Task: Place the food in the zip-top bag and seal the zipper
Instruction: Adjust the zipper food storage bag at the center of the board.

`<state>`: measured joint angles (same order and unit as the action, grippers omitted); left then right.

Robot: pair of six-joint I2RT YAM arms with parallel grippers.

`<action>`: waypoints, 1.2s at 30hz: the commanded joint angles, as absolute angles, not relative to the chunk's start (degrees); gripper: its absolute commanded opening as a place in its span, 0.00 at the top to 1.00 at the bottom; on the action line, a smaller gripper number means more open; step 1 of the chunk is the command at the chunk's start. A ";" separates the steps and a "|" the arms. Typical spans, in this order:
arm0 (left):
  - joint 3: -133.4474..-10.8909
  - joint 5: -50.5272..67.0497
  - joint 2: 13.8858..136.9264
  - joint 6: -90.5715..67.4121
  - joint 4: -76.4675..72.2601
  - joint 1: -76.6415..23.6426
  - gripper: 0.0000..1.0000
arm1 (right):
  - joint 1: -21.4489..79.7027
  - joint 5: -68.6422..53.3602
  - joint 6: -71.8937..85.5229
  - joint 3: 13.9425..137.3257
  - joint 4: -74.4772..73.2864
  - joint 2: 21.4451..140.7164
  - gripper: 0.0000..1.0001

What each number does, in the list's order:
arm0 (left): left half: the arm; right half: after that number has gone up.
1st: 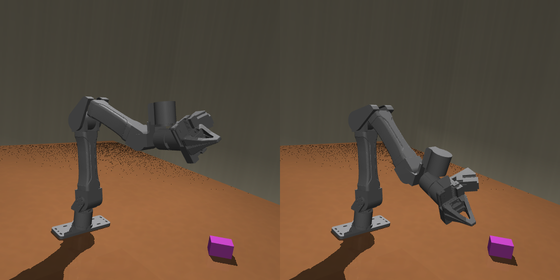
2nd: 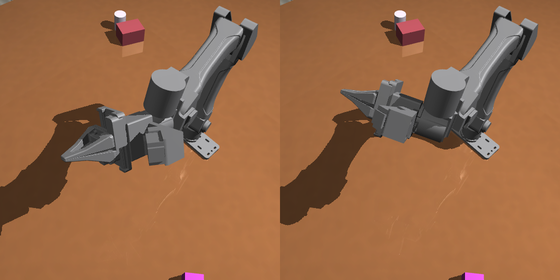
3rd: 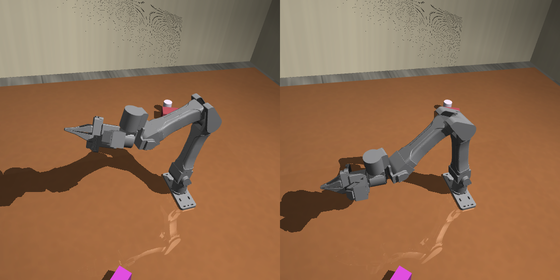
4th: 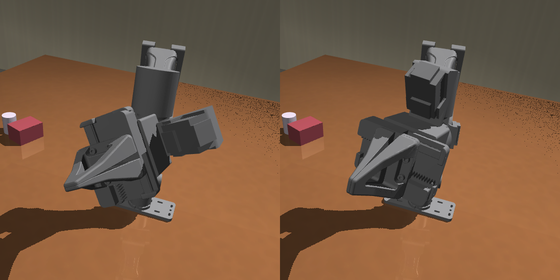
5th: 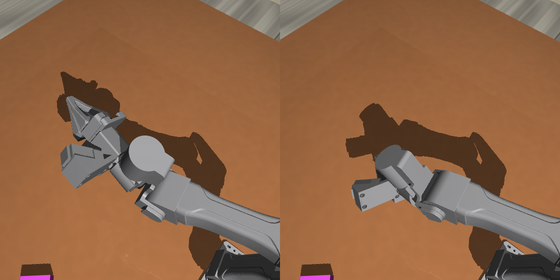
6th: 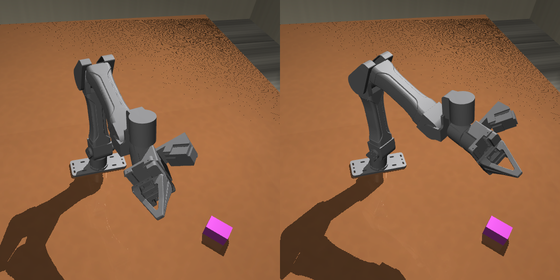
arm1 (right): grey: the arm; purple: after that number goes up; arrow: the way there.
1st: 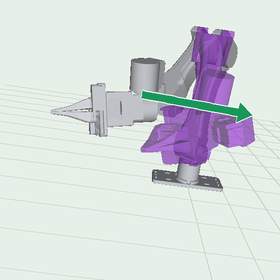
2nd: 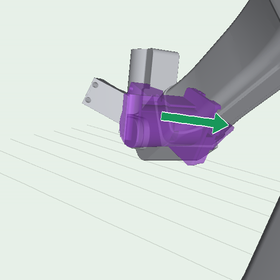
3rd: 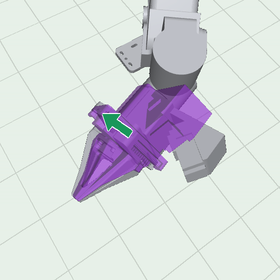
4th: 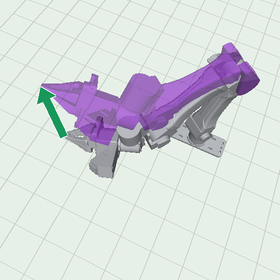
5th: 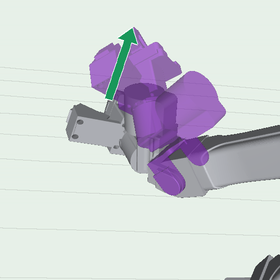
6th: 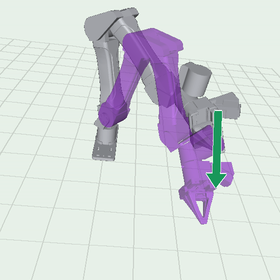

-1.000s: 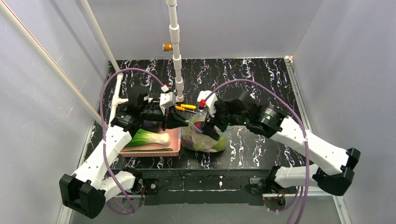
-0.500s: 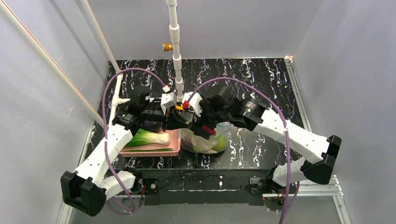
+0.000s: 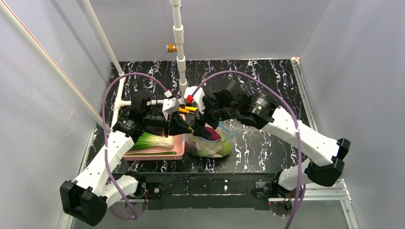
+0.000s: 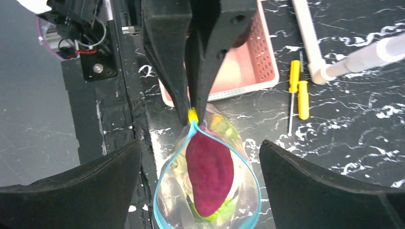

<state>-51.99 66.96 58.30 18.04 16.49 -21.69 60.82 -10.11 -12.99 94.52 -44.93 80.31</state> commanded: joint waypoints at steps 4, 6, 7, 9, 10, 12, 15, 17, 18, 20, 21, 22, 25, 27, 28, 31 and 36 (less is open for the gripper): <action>-51.58 70.75 56.29 18.41 15.73 -21.10 1.00 | 61.65 -16.97 -15.80 95.58 -45.88 84.11 0.02; -51.54 71.08 56.14 18.31 15.74 -20.92 1.00 | 61.78 -15.63 -16.68 94.51 -45.36 84.18 0.04; -51.58 71.12 55.96 18.35 15.73 -20.96 1.00 | 61.79 -14.92 -17.03 94.22 -45.38 84.33 0.05; -51.36 71.28 55.63 18.31 15.60 -20.77 1.00 | 61.86 -13.57 -17.60 93.58 -45.36 84.46 0.08; -51.24 71.28 55.45 18.28 15.40 -20.70 1.00 | 61.92 -12.62 -17.72 93.03 -45.01 84.30 0.11; -51.01 71.28 55.19 18.18 15.13 -20.58 1.00 | 61.88 -10.93 -17.90 90.76 -43.93 83.09 0.14; -50.83 71.63 54.95 17.81 14.54 -20.06 1.00 | 62.33 -7.92 -18.10 88.76 -43.87 81.84 0.22; -50.81 72.27 54.87 17.05 13.49 -19.51 1.00 | 62.84 -5.74 -18.22 87.14 -43.32 80.57 0.35; -50.79 72.59 54.87 16.70 13.13 -19.29 1.00 | 62.98 -5.44 -18.18 86.17 -42.34 79.76 0.40; -50.67 73.00 55.11 16.32 12.76 -19.03 1.00 | 63.42 -4.97 -17.67 84.72 -40.82 77.99 0.53; -50.61 73.03 55.20 16.15 12.67 -18.99 1.00 | 63.50 -5.57 -17.33 84.19 -40.45 77.17 0.60; -50.54 73.04 55.32 15.98 12.65 -19.03 1.00 | 63.46 -6.30 -16.98 83.67 -39.92 76.36 0.66; -50.36 73.12 55.39 15.52 12.31 -19.04 1.00 | 63.46 -8.11 -15.69 81.94 -37.43 74.22 0.86; -50.28 72.56 55.31 15.28 12.24 -18.96 1.00 | 63.46 -9.20 -14.96 80.91 -36.70 73.44 0.97; -50.03 72.22 55.21 14.95 11.78 -18.98 1.00 | 63.46 -9.63 -14.56 80.67 -36.66 73.32 0.99; -48.34 70.43 54.28 11.63 8.29 -19.03 0.69 | 63.48 -9.65 -13.83 80.19 -36.63 73.55 0.99; -44.90 66.80 51.21 9.59 4.22 -18.94 0.25 | 63.11 -8.83 -13.04 78.55 -36.52 72.13 0.99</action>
